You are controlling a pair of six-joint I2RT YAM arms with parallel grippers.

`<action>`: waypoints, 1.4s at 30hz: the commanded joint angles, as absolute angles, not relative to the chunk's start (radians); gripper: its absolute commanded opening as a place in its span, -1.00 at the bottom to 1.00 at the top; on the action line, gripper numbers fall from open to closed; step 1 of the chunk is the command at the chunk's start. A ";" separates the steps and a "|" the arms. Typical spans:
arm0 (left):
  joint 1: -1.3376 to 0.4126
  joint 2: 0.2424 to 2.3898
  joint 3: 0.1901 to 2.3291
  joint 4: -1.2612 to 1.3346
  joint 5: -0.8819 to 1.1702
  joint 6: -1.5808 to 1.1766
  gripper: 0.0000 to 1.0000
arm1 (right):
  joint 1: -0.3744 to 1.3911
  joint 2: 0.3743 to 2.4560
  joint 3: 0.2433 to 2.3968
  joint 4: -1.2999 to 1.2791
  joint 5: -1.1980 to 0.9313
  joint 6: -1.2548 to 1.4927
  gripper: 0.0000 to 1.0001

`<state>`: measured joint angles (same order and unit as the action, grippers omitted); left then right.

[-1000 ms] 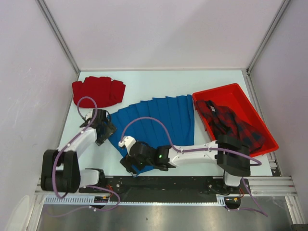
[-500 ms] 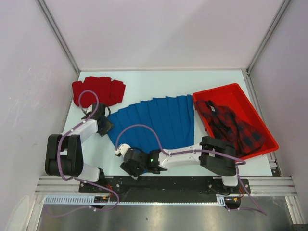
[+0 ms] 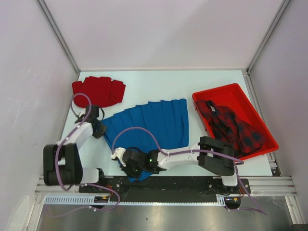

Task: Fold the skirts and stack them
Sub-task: Fold the skirt at the center of the board.

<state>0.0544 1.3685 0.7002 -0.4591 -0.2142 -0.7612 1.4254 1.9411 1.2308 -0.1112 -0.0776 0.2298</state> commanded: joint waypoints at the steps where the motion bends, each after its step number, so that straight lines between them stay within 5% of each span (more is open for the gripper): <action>1: 0.095 1.125 0.695 -0.502 -0.357 -0.793 -0.99 | 1.447 1.893 1.258 -0.068 -0.320 0.181 -0.94; 6: 0.114 0.988 0.689 -0.494 -0.312 -0.781 -0.99 | 1.416 1.838 1.258 -0.031 -0.416 0.210 -1.00; 14: 0.109 0.977 0.696 -0.356 -0.060 -0.750 -0.99 | 1.384 1.767 1.247 -0.141 -0.244 0.245 -1.00; 42: -0.511 1.568 1.265 -0.233 -0.152 -0.762 -0.99 | 1.198 1.154 0.786 -0.371 0.169 0.561 -1.00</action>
<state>-0.4698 1.5047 1.1477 -0.3019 -0.0982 -0.7609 1.2236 1.2457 0.8181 -0.2726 0.1215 0.4908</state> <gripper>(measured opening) 0.011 0.109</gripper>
